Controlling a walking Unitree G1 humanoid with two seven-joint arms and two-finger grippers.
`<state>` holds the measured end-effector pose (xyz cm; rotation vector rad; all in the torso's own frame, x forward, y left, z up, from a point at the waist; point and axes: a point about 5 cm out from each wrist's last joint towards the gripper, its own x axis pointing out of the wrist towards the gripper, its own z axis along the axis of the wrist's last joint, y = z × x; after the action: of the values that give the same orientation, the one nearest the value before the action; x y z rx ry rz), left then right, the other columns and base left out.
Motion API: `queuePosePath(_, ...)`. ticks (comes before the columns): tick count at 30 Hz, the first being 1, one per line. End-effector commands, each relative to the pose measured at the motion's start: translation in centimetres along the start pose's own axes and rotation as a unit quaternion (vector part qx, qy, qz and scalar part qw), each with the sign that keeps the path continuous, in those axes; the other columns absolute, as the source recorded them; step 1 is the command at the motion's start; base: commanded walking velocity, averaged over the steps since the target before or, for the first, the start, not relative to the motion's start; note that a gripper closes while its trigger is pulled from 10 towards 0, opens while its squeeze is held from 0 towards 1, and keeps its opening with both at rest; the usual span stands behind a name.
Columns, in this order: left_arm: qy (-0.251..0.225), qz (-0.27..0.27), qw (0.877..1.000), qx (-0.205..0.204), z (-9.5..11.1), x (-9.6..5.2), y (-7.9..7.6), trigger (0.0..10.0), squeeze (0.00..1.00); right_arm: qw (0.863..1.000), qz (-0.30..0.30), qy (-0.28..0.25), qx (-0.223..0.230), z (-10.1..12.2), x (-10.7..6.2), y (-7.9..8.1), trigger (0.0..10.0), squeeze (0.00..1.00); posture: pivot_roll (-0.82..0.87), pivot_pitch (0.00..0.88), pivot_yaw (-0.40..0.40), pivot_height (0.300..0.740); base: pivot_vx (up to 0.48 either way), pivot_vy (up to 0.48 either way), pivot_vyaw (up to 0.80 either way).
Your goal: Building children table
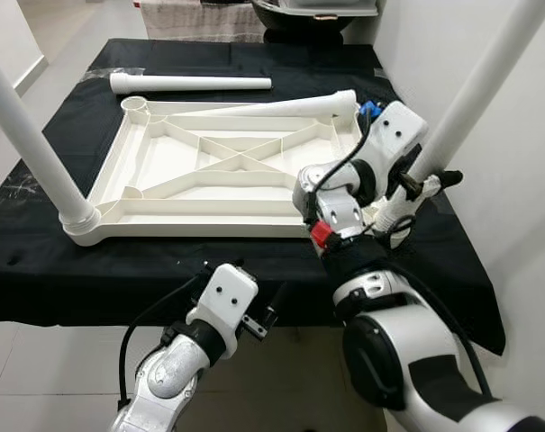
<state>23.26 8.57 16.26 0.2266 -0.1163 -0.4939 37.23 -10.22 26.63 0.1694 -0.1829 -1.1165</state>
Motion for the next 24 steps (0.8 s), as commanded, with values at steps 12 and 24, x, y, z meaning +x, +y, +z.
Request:
queuePosePath(12, 0.002, 0.003, 1.0, 0.003, -0.5, 0.2, 0.2, 10.0, 0.0, 0.997, 0.073, -0.025, -0.011, -0.6, -1.3, -1.3, 10.0, 0.0, 0.09, 0.162, -0.051, 0.74, 0.0, 0.0, 0.0)
queuePosePath(24, -0.001, 0.006, 1.0, 0.006, -0.7, 0.3, 0.5, 10.0, 0.0, 0.981, 0.182, -0.038, -0.052, -2.9, -1.3, -5.2, 10.0, 0.0, 0.07, 0.151, -0.044, 0.74, 0.0, 0.0, 0.0)
